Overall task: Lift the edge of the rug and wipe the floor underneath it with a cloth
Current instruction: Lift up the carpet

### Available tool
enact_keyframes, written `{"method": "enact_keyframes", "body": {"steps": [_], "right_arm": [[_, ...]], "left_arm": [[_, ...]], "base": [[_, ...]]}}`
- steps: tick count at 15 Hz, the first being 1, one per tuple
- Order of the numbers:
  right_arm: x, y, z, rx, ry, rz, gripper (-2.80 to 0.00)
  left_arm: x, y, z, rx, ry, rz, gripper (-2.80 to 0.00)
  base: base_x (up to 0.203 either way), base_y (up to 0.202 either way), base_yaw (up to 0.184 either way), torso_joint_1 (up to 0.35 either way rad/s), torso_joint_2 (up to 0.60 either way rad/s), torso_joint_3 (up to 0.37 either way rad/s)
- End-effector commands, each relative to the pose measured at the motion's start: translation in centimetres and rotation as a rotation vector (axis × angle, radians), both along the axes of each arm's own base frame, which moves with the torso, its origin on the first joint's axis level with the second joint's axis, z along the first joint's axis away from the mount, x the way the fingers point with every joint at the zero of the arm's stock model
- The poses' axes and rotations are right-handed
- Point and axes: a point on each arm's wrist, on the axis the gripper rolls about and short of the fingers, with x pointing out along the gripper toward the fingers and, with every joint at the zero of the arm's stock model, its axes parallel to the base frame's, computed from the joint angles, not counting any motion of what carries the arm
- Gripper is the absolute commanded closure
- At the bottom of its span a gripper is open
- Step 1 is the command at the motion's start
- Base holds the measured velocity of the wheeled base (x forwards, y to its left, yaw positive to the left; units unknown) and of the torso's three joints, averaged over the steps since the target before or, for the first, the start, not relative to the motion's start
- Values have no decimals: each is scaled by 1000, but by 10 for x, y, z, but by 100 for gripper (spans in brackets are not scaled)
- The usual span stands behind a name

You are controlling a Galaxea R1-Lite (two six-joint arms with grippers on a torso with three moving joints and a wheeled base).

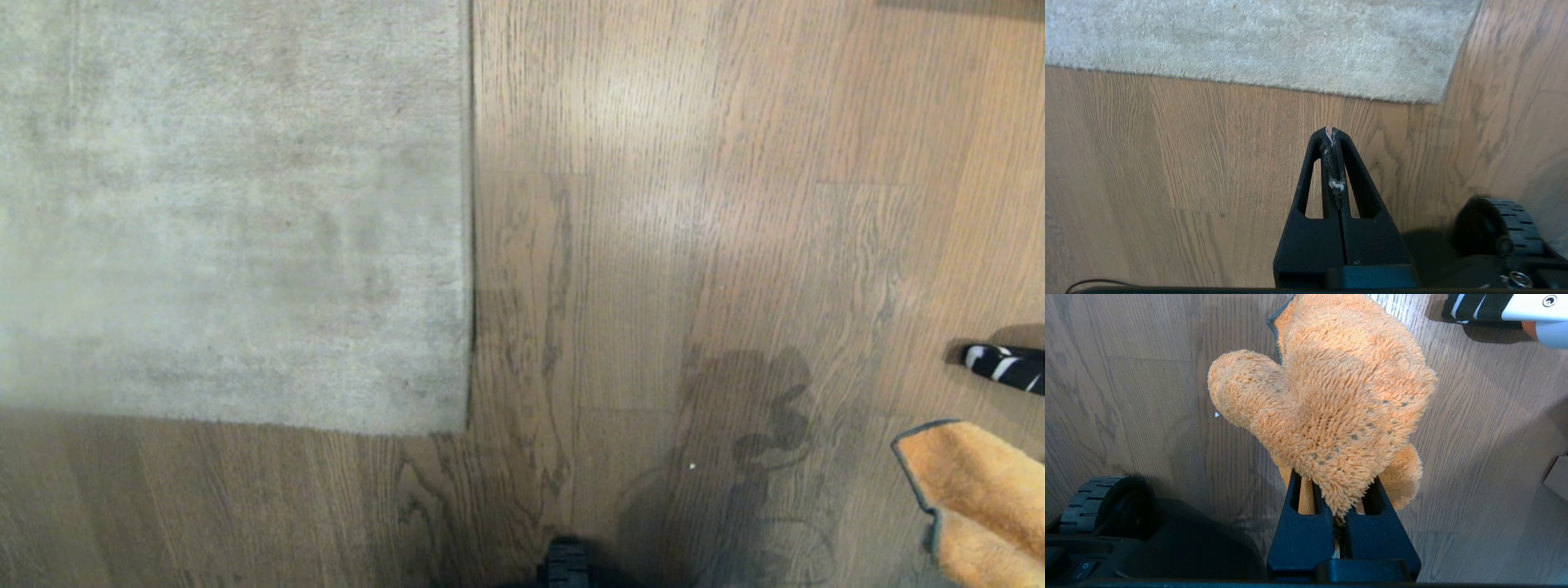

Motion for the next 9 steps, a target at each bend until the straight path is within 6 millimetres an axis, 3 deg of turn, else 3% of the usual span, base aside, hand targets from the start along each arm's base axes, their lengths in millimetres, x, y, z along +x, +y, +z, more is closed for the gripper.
{"method": "enact_keyframes", "body": {"steps": [1, 5, 9], "right_arm": [[0, 0, 0, 0, 1, 0, 0], [0, 0, 0, 0, 1, 0, 0], [0, 0, 0, 0, 1, 0, 0]], "left_arm": [[9, 0, 21, 1, 68, -9, 0], [33, -3, 53, -11, 174, -141, 0], [70, -8, 79, -49, 301, -316, 0]], "base": [[0, 0, 0, 0, 0, 0], [0, 0, 0, 0, 0, 0], [0, 0, 0, 0, 0, 0]]}}
